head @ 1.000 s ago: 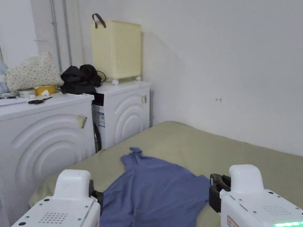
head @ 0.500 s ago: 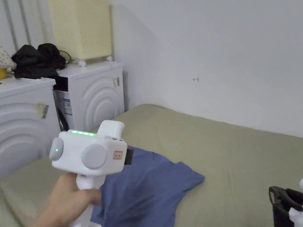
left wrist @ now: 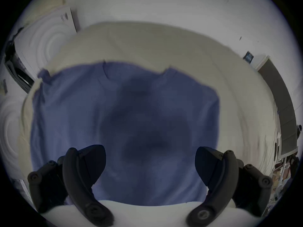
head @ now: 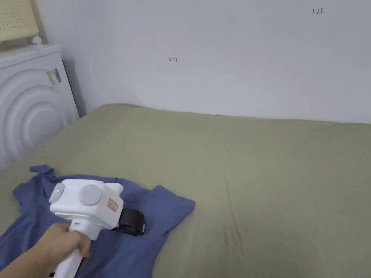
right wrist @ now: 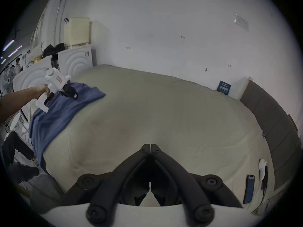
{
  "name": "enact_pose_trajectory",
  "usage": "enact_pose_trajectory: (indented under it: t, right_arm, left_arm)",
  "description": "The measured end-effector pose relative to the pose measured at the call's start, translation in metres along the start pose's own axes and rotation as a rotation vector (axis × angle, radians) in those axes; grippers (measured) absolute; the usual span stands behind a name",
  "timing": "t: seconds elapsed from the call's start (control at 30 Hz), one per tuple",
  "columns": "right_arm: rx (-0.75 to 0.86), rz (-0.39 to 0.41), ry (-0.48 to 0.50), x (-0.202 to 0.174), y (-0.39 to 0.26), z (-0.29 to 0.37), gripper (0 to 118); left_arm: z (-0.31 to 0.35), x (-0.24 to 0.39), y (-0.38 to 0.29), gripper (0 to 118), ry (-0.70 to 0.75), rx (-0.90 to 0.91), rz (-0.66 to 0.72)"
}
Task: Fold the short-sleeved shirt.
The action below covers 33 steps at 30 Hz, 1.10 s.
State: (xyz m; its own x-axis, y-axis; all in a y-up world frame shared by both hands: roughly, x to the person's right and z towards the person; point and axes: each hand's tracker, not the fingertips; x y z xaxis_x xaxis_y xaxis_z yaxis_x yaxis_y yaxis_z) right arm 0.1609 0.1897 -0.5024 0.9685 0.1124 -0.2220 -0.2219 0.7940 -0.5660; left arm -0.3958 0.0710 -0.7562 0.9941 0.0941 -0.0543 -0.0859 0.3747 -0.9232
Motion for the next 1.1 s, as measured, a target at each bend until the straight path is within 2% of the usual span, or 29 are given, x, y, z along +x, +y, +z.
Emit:
enact_pose_trajectory:
  t: [0.07, 0.1, 0.13, 0.17, 0.2, 0.27, 0.3, 0.33, 0.4, 0.53, 0.57, 0.67, 0.83, 0.97, 1.1]
  right_arm:
    - [-0.005, -0.012, 0.01, 0.004, -0.005, -0.005, 0]
    - [-0.009, -0.025, 0.018, 0.004, -0.007, -0.008, 0]
    - [-0.015, -0.032, 0.032, 0.004, -0.011, -0.009, 0]
    - [-0.018, -0.033, 0.032, 0.002, -0.014, -0.011, 0]
    - [-0.027, -0.034, 0.029, 0.0, -0.016, -0.012, 0]
    - [-0.042, -0.031, 0.045, -0.004, -0.021, -0.009, 0]
    - [-0.041, -0.033, 0.06, -0.005, -0.023, -0.008, 0]
    - [-0.043, -0.038, 0.077, -0.006, -0.025, -0.008, 0]
    - [-0.049, -0.054, 0.088, -0.007, -0.027, -0.005, 0]
    - [-0.036, -0.073, 0.096, -0.001, -0.029, 0.003, 0]
    - [-0.028, -0.076, 0.088, 0.0, -0.03, 0.005, 0]
    - [-0.012, -0.098, 0.078, 0.009, -0.03, 0.017, 0]
    - [0.017, -0.147, 0.024, 0.029, -0.039, 0.051, 0]
    - [0.025, -0.19, -0.052, 0.047, -0.049, 0.082, 0]
    - [0.014, -0.196, -0.092, 0.061, -0.061, 0.099, 0]
  left_arm:
    - [-0.02, -0.002, -0.009, 111, -0.046, -0.025, 0.037]
    - [-0.017, 0.006, -0.021, 111, -0.013, -0.007, 0.036]
    - [-0.012, 0.009, -0.024, 99, 0.01, 0.053, 0.027]
    - [-0.004, 0.013, -0.026, 60, -0.021, 0.047, 0.07]
    - [0.007, 0.014, -0.024, 3, -0.013, 0.098, 0.089]
    - [0.026, 0.013, -0.013, 4, -0.045, 0.169, 0.063]
    - [0.033, 0.012, -0.006, 4, -0.116, 0.137, 0.088]
    - [0.041, 0.011, 0.004, 4, -0.056, 0.182, 0.05]
    - [0.058, 0.025, 0.014, 4, -0.041, 0.189, 0.025]
    - [0.105, 0.084, 0.036, 3, -0.132, 0.289, -0.113]
    - [0.116, 0.105, 0.044, 3, -0.185, 0.315, -0.131]
    - [0.136, 0.186, 0.063, 3, -0.331, 0.353, -0.298]
    - [0.138, 0.36, 0.072, 4, -0.543, 0.3, -0.513]
    - [0.124, 0.488, 0.038, 4, -0.709, 0.201, -0.687]
    - [0.096, 0.574, -0.013, 4, -0.728, 0.095, -0.819]
